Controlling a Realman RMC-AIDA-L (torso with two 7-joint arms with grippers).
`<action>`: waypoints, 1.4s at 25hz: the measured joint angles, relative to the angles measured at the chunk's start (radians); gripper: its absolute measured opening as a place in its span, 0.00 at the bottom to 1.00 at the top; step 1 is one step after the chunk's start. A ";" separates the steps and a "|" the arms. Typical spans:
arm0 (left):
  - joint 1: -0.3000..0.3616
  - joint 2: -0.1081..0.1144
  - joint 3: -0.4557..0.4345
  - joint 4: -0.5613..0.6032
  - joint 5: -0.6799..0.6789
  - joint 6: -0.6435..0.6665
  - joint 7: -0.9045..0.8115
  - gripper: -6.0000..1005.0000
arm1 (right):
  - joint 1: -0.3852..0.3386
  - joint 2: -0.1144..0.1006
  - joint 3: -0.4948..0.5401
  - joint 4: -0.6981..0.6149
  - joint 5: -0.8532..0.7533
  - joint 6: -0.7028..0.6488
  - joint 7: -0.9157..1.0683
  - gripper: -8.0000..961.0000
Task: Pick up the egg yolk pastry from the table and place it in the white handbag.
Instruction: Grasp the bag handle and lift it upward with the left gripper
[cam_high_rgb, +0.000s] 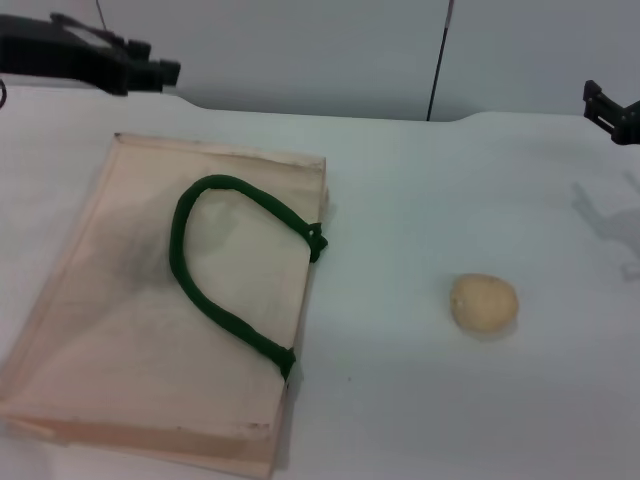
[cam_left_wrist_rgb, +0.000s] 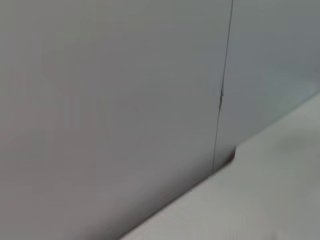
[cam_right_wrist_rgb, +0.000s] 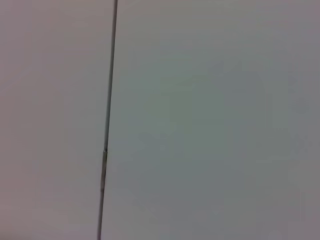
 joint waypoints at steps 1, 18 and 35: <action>-0.011 0.000 -0.002 -0.013 0.025 -0.007 -0.006 0.46 | 0.000 0.000 0.000 0.000 0.000 0.000 0.000 0.83; -0.111 0.042 -0.009 -0.330 0.094 0.048 0.005 0.46 | -0.008 0.000 -0.004 0.011 -0.008 0.031 0.027 0.83; -0.167 0.076 -0.020 -0.438 0.219 0.041 -0.043 0.46 | -0.012 0.000 -0.004 0.014 -0.005 0.053 0.028 0.83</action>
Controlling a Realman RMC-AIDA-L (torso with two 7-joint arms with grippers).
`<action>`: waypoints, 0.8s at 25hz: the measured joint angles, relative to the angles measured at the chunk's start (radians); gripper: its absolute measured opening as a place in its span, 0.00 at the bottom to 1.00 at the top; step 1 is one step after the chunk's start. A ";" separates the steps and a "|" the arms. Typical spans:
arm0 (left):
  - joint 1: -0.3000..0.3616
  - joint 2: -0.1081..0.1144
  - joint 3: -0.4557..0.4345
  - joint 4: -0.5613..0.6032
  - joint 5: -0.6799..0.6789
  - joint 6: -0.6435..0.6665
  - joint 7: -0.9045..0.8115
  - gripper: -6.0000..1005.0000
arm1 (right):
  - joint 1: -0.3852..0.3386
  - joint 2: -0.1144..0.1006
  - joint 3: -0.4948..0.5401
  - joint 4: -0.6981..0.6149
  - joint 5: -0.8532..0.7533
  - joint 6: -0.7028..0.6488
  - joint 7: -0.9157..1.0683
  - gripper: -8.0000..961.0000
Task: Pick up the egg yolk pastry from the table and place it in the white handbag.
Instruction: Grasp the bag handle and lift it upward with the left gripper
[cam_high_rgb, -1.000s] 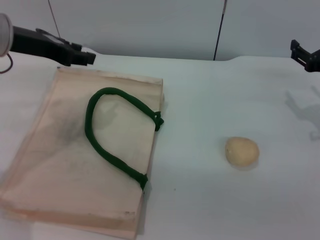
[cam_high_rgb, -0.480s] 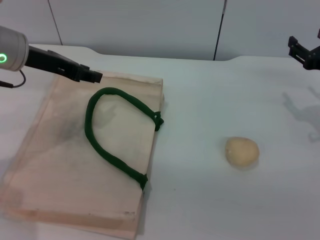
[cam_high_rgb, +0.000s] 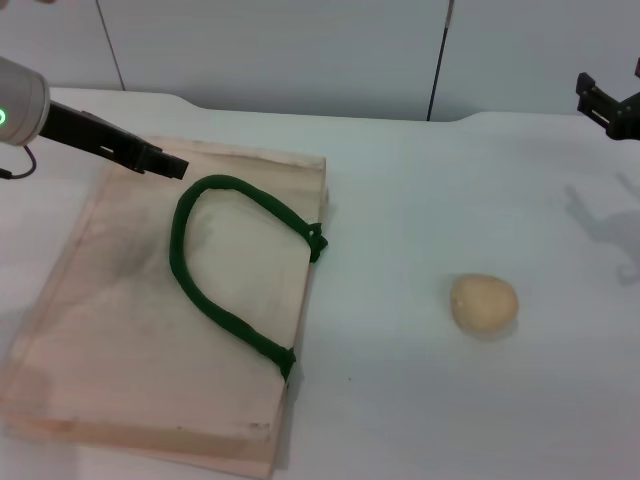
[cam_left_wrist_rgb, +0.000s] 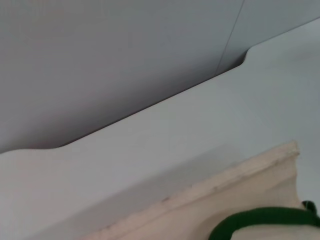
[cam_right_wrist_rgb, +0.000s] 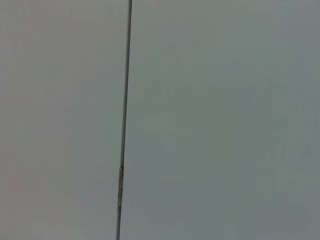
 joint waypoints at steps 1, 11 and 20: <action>-0.002 0.001 0.000 0.000 0.008 -0.002 0.000 0.46 | 0.000 0.000 0.000 0.001 0.000 0.000 0.000 0.83; -0.033 -0.006 0.015 -0.039 0.059 0.008 0.014 0.46 | -0.007 0.000 -0.001 0.020 -0.004 0.007 0.009 0.83; -0.070 -0.009 0.017 -0.113 0.125 0.036 0.020 0.46 | -0.012 0.000 -0.002 0.029 -0.004 0.024 0.010 0.83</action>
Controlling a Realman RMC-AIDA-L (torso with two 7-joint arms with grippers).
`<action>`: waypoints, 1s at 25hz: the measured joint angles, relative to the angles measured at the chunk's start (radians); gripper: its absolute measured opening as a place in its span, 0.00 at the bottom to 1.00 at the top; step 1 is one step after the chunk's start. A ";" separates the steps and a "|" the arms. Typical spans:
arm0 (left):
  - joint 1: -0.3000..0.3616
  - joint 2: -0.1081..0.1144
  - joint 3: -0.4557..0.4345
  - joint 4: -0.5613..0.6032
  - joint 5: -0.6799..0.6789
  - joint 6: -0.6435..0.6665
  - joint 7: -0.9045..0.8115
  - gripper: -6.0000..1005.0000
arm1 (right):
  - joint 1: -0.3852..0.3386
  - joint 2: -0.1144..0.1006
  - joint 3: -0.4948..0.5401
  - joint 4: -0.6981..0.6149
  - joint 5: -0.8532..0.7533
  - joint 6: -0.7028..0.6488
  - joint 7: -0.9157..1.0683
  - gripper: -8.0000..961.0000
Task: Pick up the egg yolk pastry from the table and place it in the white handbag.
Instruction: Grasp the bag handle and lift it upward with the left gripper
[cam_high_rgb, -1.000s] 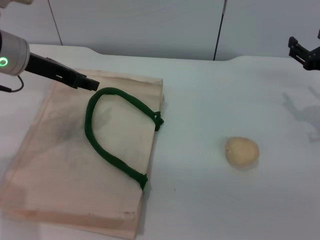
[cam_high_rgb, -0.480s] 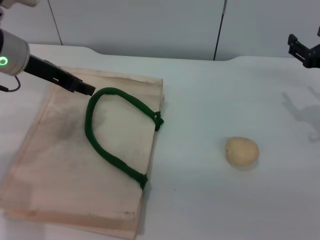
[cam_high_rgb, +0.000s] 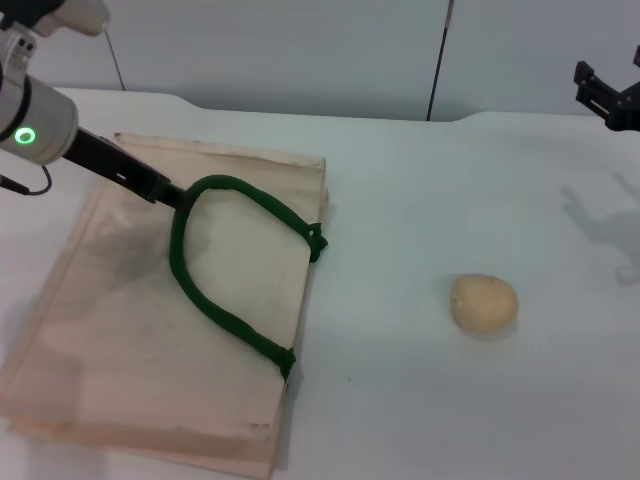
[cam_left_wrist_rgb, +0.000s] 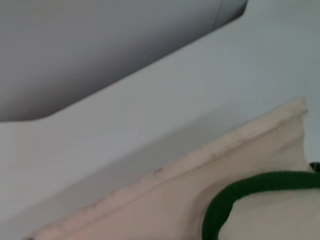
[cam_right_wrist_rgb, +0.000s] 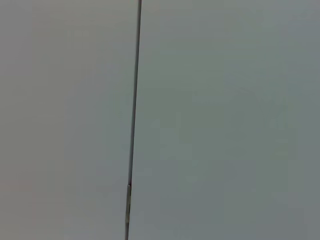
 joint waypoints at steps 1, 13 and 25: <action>-0.004 -0.001 0.000 -0.008 0.005 0.004 0.000 0.46 | 0.000 0.000 -0.002 0.000 0.000 0.001 0.000 0.83; -0.022 -0.013 0.001 -0.052 0.041 0.042 0.004 0.46 | 0.000 0.000 -0.019 0.008 0.001 0.001 0.000 0.83; -0.028 -0.021 0.009 -0.077 0.065 0.083 -0.010 0.46 | -0.004 0.000 -0.023 0.019 0.004 0.001 0.000 0.83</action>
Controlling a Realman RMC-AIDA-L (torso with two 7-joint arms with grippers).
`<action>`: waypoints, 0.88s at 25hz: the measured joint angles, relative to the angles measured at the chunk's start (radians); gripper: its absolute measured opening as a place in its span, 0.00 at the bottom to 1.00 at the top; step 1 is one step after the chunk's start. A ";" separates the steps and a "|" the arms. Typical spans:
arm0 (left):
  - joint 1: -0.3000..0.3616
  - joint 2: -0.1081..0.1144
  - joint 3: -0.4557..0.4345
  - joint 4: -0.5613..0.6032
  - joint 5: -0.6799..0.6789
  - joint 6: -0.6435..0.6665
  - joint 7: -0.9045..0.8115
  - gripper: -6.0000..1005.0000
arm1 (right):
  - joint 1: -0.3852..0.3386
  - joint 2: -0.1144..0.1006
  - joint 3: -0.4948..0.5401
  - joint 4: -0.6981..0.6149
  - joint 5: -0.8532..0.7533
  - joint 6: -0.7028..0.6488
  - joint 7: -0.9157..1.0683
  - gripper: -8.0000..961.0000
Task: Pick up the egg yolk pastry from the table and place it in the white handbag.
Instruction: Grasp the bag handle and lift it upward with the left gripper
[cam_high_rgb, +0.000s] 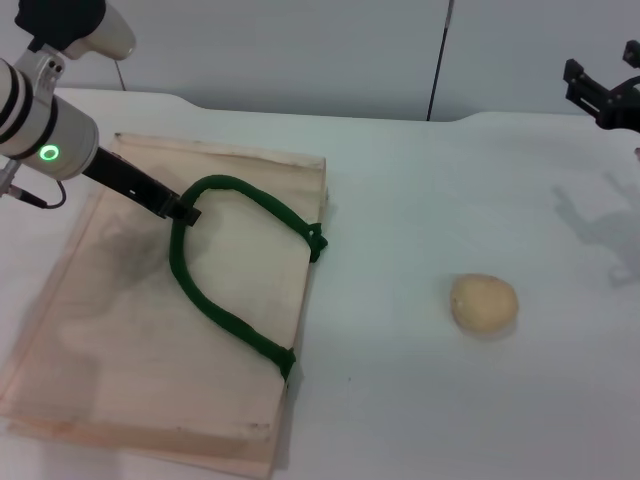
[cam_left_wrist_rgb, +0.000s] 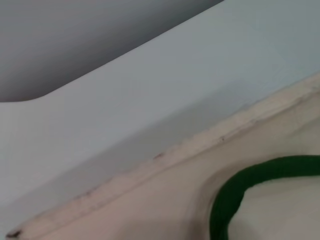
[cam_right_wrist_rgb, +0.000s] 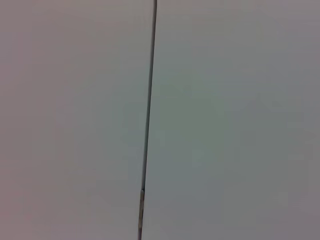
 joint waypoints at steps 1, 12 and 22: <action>-0.001 0.000 0.000 -0.001 0.000 0.005 0.000 0.46 | -0.004 0.000 0.000 0.005 0.000 0.000 0.000 0.83; -0.016 -0.005 0.000 -0.037 0.001 0.047 0.007 0.44 | -0.018 0.000 -0.017 0.036 0.001 0.000 0.000 0.82; -0.033 -0.015 0.015 -0.061 0.000 0.061 0.010 0.39 | -0.022 0.000 -0.025 0.040 -0.005 -0.001 0.000 0.82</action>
